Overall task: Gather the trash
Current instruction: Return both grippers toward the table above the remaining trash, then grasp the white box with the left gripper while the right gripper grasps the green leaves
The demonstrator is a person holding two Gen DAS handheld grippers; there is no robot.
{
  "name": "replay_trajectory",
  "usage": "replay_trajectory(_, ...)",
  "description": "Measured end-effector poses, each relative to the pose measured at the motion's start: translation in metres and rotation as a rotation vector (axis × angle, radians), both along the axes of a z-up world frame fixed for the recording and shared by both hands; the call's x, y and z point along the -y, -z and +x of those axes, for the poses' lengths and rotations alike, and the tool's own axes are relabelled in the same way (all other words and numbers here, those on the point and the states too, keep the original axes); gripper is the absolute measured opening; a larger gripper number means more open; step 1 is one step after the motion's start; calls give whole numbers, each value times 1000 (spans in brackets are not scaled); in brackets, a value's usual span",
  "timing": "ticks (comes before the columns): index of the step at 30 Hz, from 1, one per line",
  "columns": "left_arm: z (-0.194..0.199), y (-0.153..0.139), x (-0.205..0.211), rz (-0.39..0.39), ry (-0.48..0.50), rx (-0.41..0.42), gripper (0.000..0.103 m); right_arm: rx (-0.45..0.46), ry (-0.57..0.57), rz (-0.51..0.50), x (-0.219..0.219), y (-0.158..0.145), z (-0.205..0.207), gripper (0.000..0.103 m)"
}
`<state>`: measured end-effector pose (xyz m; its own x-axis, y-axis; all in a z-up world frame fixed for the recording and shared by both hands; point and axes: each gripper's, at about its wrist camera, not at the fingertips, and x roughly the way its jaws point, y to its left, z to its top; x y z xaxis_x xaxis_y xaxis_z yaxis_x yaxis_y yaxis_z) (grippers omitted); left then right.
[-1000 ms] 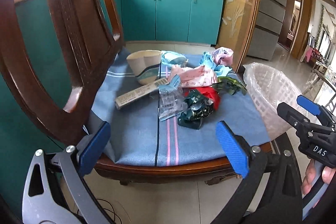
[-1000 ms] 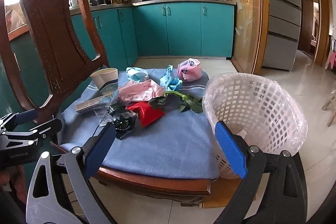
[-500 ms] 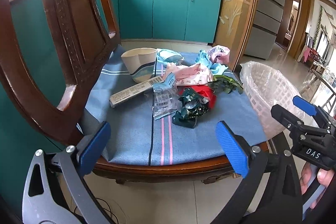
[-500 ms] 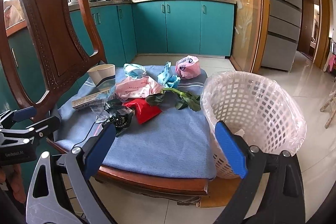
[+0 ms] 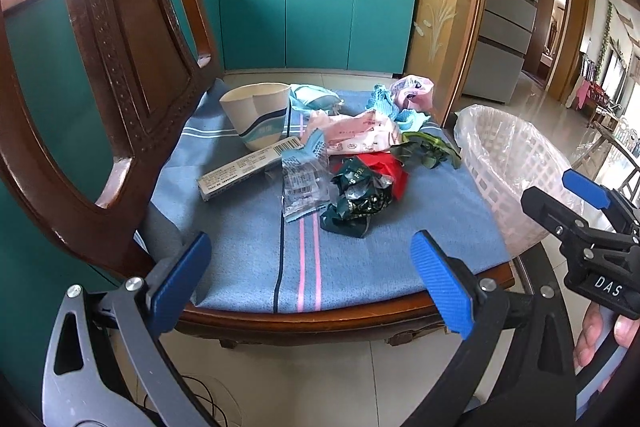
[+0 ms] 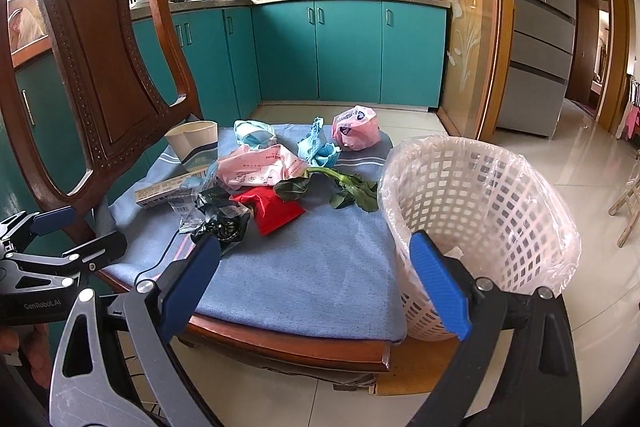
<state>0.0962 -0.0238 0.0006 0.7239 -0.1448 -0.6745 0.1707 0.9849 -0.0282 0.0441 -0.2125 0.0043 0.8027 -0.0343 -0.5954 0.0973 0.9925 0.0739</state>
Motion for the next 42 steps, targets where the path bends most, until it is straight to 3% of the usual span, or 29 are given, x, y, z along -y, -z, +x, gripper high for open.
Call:
replay_trajectory(13,7,4,-6,37,3,-12,100,-8,0,-7,1,0,0,93)
replay_trajectory(15,12,3,-7,107,35,-4,99,-10,3,-7,2,0,1,93)
replay_trajectory(19,31,11,-11,323,130,1,98,-16,7,0,5,1,2,93)
replay_trajectory(23,70,34,-23,362,198,-115,95,-15,5,3,6,0,4,93)
replay_trajectory(27,103,51,-19,491,235,-144,86,-31,7,2,8,3,7,93)
replay_trajectory(31,136,65,-13,540,275,-198,82,-37,7,1,9,4,10,93)
replay_trajectory(36,167,89,-5,559,262,-305,65,-51,11,-2,13,7,16,93)
replay_trajectory(37,170,88,-8,530,239,-305,53,-56,9,-11,14,7,18,93)
replay_trajectory(38,174,86,-13,486,210,-312,33,-59,9,-17,15,8,18,93)
replay_trajectory(40,172,76,-24,443,146,-287,23,-59,13,-32,20,8,21,93)
replay_trajectory(42,158,60,-32,350,148,-276,18,-61,20,-42,25,8,22,93)
